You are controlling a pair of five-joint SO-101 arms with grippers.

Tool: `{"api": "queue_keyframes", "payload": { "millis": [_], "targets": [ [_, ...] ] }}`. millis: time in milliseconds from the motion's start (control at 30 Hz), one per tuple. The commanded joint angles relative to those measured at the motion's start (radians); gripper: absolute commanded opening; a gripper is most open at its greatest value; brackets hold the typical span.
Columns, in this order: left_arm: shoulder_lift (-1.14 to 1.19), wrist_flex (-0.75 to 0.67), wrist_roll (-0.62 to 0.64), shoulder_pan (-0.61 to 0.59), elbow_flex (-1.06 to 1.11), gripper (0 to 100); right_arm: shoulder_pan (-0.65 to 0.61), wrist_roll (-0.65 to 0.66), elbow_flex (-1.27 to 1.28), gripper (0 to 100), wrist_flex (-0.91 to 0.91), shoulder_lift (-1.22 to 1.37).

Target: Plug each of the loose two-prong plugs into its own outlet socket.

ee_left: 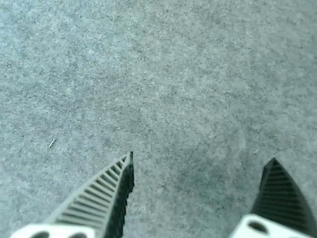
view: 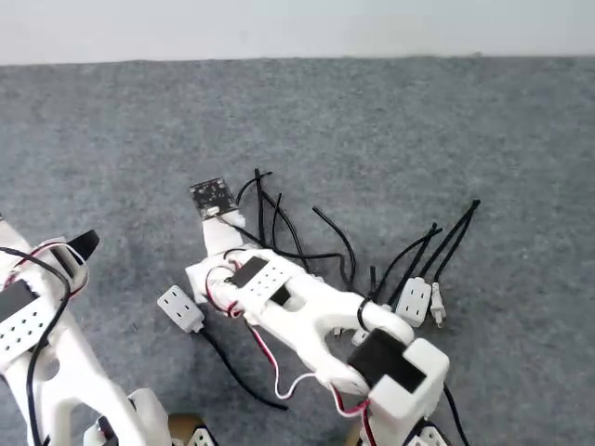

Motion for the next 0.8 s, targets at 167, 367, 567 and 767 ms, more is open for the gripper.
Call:
{"api": "queue_keyframes", "payload": {
  "millis": [167,367,567,767],
  "targets": [
    [-0.026,-0.029,0.006,-0.002,0.001,38,0.090,-0.006,-0.060,40.1,-0.051,0.044],
    [-0.026,-0.043,0.006,-0.002,0.007,38,0.085,-0.127,-0.054,35.1,-0.048,0.048],
    [-0.032,-0.055,0.006,-0.002,0.019,38,0.071,-0.126,-0.058,4.9,-0.056,0.044],
    [-0.032,-0.055,0.006,-0.002,0.019,38,0.002,-0.058,-0.058,9.1,-0.048,0.042]
  ]
}}
